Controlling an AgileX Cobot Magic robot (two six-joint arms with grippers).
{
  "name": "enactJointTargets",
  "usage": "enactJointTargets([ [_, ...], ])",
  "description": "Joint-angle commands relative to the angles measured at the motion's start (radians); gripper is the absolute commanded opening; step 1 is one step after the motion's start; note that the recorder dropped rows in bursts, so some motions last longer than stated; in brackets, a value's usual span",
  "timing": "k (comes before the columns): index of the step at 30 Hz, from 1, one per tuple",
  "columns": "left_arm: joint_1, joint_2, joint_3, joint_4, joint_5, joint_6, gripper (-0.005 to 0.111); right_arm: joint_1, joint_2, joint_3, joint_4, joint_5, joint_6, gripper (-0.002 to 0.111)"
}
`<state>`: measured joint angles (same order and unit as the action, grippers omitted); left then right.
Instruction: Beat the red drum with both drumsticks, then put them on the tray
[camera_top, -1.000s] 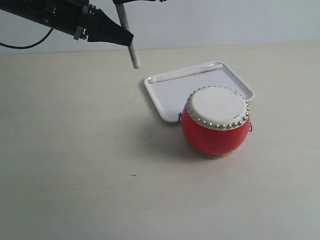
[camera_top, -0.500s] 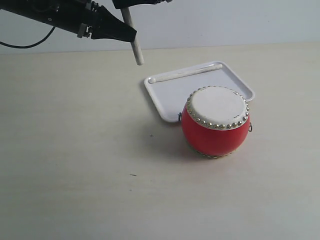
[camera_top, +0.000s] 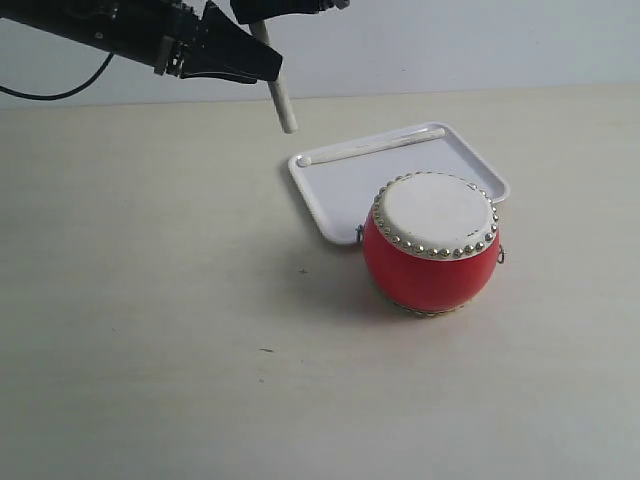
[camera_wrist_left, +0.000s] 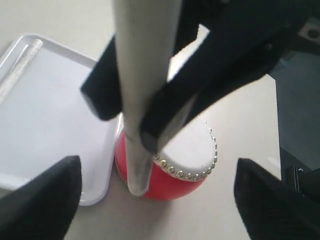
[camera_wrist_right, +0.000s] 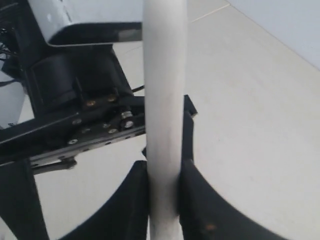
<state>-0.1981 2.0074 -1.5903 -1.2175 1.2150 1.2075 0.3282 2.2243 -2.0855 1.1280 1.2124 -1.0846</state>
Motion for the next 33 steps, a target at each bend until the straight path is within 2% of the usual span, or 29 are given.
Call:
enactJointTargets([
  [1, 0.040, -0.009, -0.001, 0.033, 0.006, -0.053, 0.071, -0.005, -0.016, -0.038, -0.130, -0.093, 0.032, 0.000],
  [7, 0.118, -0.009, 0.016, 0.076, 0.006, -0.116, 0.024, -0.005, -0.016, -0.115, -0.512, -0.210, 0.203, 0.000],
  [10, 0.145, -0.009, 0.052, 0.075, 0.006, -0.108, 0.000, -0.005, -0.014, -0.119, -0.689, -0.221, 0.190, 0.000],
  [13, 0.156, -0.011, 0.103, 0.077, -0.031, -0.070, 0.000, -0.005, -0.006, -0.119, -0.886, -0.237, 0.189, 0.000],
  [18, 0.150, -0.038, 0.219, 0.141, -0.306, -0.056, 0.000, -0.005, 0.028, -0.119, -1.087, -0.257, 0.141, 0.000],
  [22, 0.150, -0.075, 0.287, 0.169, -0.550, -0.057, 0.000, -0.001, 0.082, -0.119, -1.103, -0.228, -0.023, 0.000],
  [24, 0.150, -0.093, 0.301, 0.167, -0.630, -0.057, 0.000, 0.004, 0.111, -0.119, -1.115, -0.208, -0.069, 0.000],
  [29, 0.124, -0.137, 0.336, 0.159, -0.742, -0.057, 0.000, 0.009, 0.182, -0.119, -1.128, -0.191, -0.107, 0.000],
  [33, 0.067, -0.143, 0.339, 0.166, -0.784, -0.057, 0.000, 0.009, 0.218, -0.119, -1.078, -0.161, -0.154, 0.000],
])
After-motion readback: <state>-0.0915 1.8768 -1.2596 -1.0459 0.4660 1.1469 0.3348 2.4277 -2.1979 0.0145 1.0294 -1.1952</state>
